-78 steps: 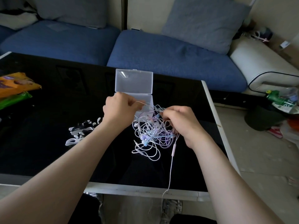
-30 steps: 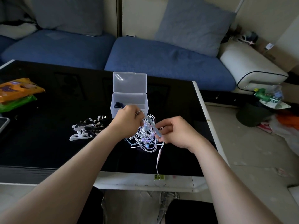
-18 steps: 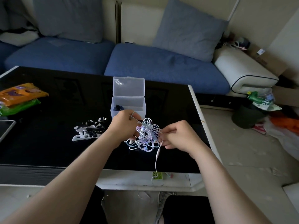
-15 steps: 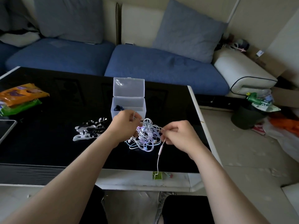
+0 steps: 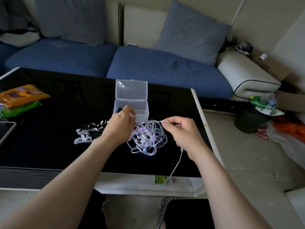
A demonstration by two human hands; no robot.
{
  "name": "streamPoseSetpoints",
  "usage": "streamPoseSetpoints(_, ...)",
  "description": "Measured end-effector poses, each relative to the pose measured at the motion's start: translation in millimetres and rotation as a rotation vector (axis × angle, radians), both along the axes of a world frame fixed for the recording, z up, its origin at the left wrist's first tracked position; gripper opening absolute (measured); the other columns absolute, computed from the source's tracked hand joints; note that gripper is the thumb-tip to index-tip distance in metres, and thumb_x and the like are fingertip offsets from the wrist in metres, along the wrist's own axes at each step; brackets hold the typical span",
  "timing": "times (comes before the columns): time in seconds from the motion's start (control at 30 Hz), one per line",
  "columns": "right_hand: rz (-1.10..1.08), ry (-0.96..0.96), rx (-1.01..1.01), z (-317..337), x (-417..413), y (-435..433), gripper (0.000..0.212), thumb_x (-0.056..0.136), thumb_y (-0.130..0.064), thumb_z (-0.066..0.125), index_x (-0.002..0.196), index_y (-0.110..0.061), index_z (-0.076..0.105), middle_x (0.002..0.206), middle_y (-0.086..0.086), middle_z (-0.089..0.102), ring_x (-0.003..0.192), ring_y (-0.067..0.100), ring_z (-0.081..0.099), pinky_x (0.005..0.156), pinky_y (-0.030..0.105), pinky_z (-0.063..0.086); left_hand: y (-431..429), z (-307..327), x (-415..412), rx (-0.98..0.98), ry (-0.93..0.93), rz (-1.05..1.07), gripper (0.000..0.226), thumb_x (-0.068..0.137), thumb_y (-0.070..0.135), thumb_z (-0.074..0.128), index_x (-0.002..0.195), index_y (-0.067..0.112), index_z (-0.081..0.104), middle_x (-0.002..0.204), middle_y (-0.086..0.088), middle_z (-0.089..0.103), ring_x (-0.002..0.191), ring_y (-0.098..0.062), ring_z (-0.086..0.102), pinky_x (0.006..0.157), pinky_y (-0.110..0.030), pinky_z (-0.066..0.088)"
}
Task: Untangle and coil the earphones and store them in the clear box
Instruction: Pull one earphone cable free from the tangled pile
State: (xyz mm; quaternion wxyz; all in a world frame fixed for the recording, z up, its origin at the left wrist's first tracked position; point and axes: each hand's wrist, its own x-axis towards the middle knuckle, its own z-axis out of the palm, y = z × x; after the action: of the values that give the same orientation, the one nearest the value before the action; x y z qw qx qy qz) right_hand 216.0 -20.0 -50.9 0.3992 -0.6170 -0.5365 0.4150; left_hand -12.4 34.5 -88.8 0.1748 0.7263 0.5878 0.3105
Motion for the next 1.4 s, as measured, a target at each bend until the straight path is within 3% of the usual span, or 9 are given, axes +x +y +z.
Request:
streamPoseSetpoints(0.17, -0.162, 0.224, 0.109, 1.2, -1.7, 8.9, 0.021, 0.095, -0.009, 0.064, 0.075, -0.012, 0.065, 0.056, 0.003, 0.05, 0.054, 0.021, 0.049, 0.057, 0.036, 0.041, 8.8, 1.9, -8.3, -0.2, -0.148, 0.125, 0.028, 0.108, 0.017, 0.047, 0.097, 0.012, 0.073, 0.09, 0.0, 0.077, 0.082, -0.019, 0.076, 0.084, -0.034, 0.059)
streamPoseSetpoints(0.37, -0.22, 0.207, -0.06, 4.3, -6.2, 13.6, 0.028, 0.092, -0.015, 0.058, 0.069, -0.018, 0.043, 0.061, -0.001, 0.034, 0.053, 0.015, 0.026, 0.047, 0.029, 0.019, 6.3, 11.2, -4.5, -0.429, -0.263, 0.078, 0.037, 0.092, -0.002, 0.045, 0.087, 0.018, 0.076, 0.082, 0.001, 0.08, 0.092, -0.019, 0.073, 0.085, -0.034, 0.056)
streamPoseSetpoints(0.5, -0.137, 0.048, -0.088, 1.5, -4.9, 12.5, 0.03, 0.093, -0.031, 0.075, 0.076, -0.007, 0.065, 0.052, -0.009, 0.038, 0.045, 0.005, 0.037, 0.055, 0.021, 0.031, -8.6, 26.8, 3.5, -0.614, -0.278, -0.101, 0.034, 0.095, 0.002, 0.042, 0.087, 0.004, 0.074, 0.067, -0.012, 0.072, 0.062, -0.027, 0.068, 0.064, -0.032, 0.053)
streamPoseSetpoints(0.67, -0.09, -0.113, 0.076, -6.1, -3.4, 10.9, 0.022, 0.098, -0.038, 0.073, 0.086, -0.019, 0.076, 0.069, -0.007, 0.068, 0.064, 0.004, 0.06, 0.069, 0.024, 0.05, -24.2, 30.0, 8.2, -0.91, -0.221, -0.261, 0.027, 0.102, 0.005, 0.042, 0.106, 0.001, 0.069, 0.089, -0.022, 0.076, 0.073, -0.034, 0.077, 0.077, -0.044, 0.066)
streamPoseSetpoints(0.83, -0.066, -0.106, 0.099, -8.0, -1.7, 11.7, 0.021, 0.1, -0.035, 0.069, 0.083, -0.022, 0.073, 0.087, -0.002, 0.078, 0.088, 0.014, 0.073, 0.085, 0.036, 0.055, -27.8, 14.7, 8.9, -0.752, -0.276, -0.297, 0.04, 0.104, 0.01, 0.062, 0.13, 0.023, 0.035, 0.102, -0.026, 0.073, 0.076, -0.038, 0.079, 0.071, -0.048, 0.067)
streamPoseSetpoints(0.97, -0.064, -0.027, 0.035, -5.6, -2.1, 9.9, 0.026, 0.092, -0.042, 0.07, 0.077, -0.02, 0.072, 0.079, 0.002, 0.069, 0.078, 0.014, 0.061, 0.076, 0.038, 0.048, -24.9, 14.1, 18.1, -0.496, -0.209, -0.385, 0.058, 0.101, 0.021, 0.07, 0.146, 0.042, 0.041, 0.101, -0.011, 0.071, 0.071, -0.026, 0.079, 0.063, -0.041, 0.067)
streamPoseSetpoints(1.13, -0.036, -0.02, 0.066, -1.8, -2.7, 6.2, 0.023, 0.103, -0.031, 0.065, 0.088, -0.014, 0.071, 0.088, 0.007, 0.077, 0.075, 0.016, 0.065, 0.069, 0.034, 0.048, -22.0, 20.5, 28.2, -0.271, -0.084, -0.395, 0.011, 0.101, 0.036, 0.07, 0.11, 0.031, 0.074, 0.095, 0.008, 0.066, 0.077, -0.012, 0.071, 0.077, -0.039, 0.062)
streamPoseSetpoints(1.27, -0.041, -0.061, 0.098, -5.1, 1.1, 6.3, 0.023, 0.106, -0.035, 0.06, 0.096, -0.015, 0.066, 0.088, 0.01, 0.078, 0.084, 0.035, 0.071, 0.079, 0.051, 0.058, -18.6, 21.3, 28.8, -0.183, -0.124, -0.322, 0.016, 0.103, 0.031, 0.067, 0.097, 0.025, 0.08, 0.093, 0.015, 0.066, 0.087, -0.008, 0.066, 0.079, -0.019, 0.052)
streamPoseSetpoints(1.4, -0.083, -0.086, 0.121, -9.0, 2.3, 7.2, 0.019, 0.105, -0.035, 0.063, 0.098, -0.017, 0.065, 0.093, -0.003, 0.08, 0.086, 0.016, 0.074, 0.082, 0.039, 0.061, -14.9, 21.9, 24.2, -0.246, -0.267, -0.28, 0.013, 0.103, 0.031, 0.068, 0.099, 0.027, 0.079, 0.098, 0.013, 0.077, 0.099, 0.003, 0.069, 0.09, -0.021, 0.051)
